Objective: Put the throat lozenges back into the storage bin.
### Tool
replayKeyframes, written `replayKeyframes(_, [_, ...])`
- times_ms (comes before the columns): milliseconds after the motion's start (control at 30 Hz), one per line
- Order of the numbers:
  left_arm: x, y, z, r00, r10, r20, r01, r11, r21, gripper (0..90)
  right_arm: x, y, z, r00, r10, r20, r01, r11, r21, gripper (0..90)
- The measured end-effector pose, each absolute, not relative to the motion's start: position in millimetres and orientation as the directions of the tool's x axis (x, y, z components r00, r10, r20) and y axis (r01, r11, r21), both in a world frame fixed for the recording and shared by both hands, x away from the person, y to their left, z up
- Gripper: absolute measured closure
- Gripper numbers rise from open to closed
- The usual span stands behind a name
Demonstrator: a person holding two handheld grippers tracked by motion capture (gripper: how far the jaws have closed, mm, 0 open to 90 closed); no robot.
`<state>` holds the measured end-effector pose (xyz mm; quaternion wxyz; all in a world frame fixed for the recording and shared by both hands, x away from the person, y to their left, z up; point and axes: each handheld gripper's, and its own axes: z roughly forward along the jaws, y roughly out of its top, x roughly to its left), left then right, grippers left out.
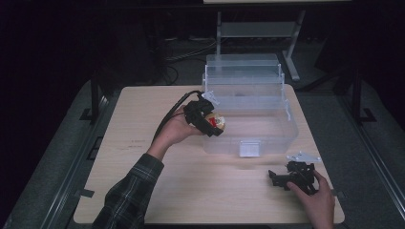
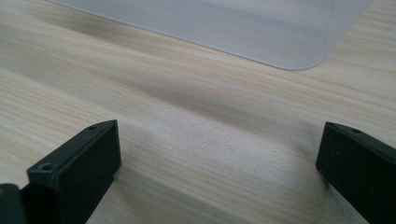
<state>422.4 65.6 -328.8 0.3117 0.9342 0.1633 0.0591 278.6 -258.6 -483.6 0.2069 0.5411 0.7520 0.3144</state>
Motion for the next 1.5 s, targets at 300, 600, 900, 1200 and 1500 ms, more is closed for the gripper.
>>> replayKeyframes(300, [437, 61, -337, 0.936, 0.353, 0.001, 0.284, -0.752, 0.595, 19.8, 279, -259, -484, -0.329, 0.944, 0.029, 0.684, 0.217, 0.696, 0.0])
replayKeyframes(600, [443, 61, -346, 0.935, 0.353, -0.008, 0.291, -0.757, 0.585, 19.6, 279, -259, -484, -0.328, 0.944, 0.029, 0.684, 0.217, 0.696, 0.0])
replayKeyframes(900, [445, 61, -348, 0.934, 0.356, -0.017, 0.297, -0.752, 0.589, 18.8, 279, -259, -484, -0.328, 0.944, 0.029, 0.685, 0.216, 0.696, 0.0])
replayKeyframes(1200, [443, 64, -344, 0.933, 0.360, -0.023, 0.300, -0.738, 0.605, 18.9, 279, -259, -484, -0.328, 0.944, 0.029, 0.684, 0.217, 0.696, 0.0])
replayKeyframes(1500, [429, 79, -335, 0.933, 0.360, -0.014, 0.290, -0.729, 0.620, 18.9, 279, -259, -484, -0.327, 0.944, 0.030, 0.685, 0.215, 0.696, 0.0])
